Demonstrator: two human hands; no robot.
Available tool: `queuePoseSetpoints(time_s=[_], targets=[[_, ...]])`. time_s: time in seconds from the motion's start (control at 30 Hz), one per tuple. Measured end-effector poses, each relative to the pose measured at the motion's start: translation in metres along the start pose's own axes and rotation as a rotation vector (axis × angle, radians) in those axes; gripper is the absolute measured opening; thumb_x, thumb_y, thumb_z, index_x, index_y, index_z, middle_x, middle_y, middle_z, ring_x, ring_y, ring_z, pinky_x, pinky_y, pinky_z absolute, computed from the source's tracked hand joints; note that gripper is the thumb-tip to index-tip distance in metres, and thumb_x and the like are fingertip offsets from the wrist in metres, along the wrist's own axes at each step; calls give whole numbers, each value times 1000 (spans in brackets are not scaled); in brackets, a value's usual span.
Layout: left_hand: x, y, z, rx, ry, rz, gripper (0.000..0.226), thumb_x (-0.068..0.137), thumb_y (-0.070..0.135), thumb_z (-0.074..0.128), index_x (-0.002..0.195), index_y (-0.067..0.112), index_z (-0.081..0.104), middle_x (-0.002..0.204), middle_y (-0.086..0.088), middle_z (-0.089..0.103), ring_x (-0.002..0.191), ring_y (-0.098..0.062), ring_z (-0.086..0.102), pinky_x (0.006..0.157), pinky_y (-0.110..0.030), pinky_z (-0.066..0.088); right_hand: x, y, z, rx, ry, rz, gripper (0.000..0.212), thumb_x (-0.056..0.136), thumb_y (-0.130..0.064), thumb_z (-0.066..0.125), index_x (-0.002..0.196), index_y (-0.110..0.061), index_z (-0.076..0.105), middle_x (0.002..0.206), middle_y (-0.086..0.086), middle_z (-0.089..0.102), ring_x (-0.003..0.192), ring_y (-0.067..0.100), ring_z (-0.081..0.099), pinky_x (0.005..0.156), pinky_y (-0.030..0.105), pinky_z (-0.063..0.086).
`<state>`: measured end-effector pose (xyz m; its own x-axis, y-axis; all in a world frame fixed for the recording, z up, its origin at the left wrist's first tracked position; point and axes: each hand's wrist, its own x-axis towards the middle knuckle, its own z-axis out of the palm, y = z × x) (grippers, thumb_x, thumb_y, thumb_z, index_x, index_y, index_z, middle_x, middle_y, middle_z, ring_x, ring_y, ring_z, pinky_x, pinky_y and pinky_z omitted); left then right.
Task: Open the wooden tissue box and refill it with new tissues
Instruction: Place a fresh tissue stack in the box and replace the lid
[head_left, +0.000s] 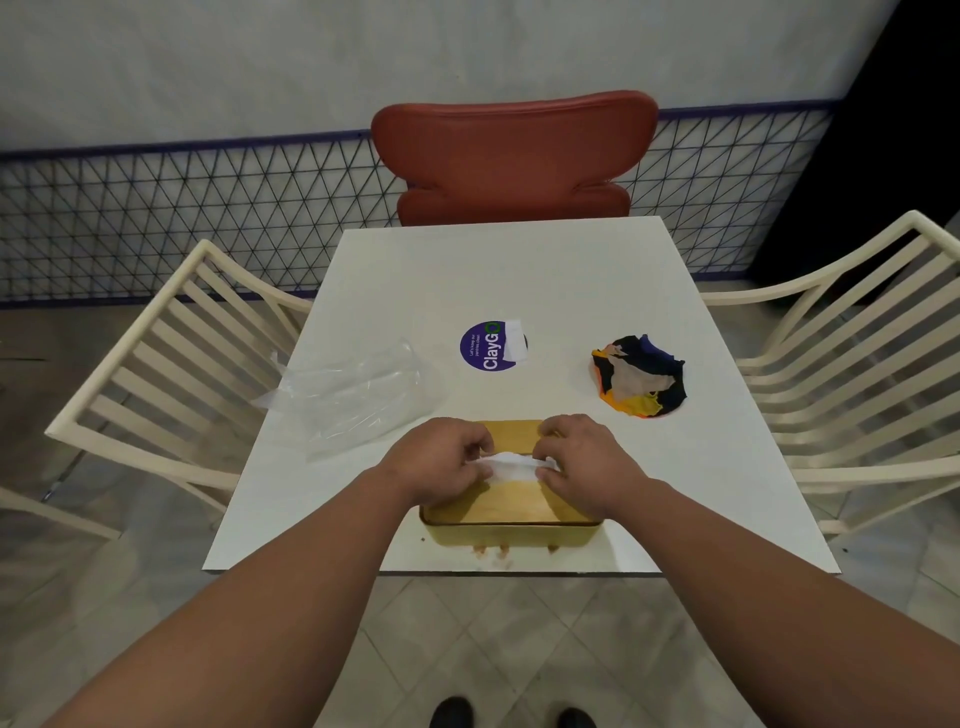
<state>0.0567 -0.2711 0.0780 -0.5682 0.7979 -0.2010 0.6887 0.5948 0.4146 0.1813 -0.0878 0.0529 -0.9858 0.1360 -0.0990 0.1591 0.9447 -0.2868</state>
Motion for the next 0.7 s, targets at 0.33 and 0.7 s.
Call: queuePoseSetpoints(time_s=[0.33,0.7], targets=[[2,-5,-4,67,-48,-33,13,92,31,55,82,25,61,83,2,59,78,-18,55,60,-25,37,1,6,1,74,33,-19,25,100,-31,46,117,-23,62,124,-7,58,117,18,46,98,32,38],[3,-3,-9,47,-85,-67,15,90,32,58,97,22,66,91,2,61,83,-17,56,64,-24,40,1,8,-3,114,5,-4,20,98,-37,49,111,-27,61,116,-10,59,112,14,46,92,28,38]])
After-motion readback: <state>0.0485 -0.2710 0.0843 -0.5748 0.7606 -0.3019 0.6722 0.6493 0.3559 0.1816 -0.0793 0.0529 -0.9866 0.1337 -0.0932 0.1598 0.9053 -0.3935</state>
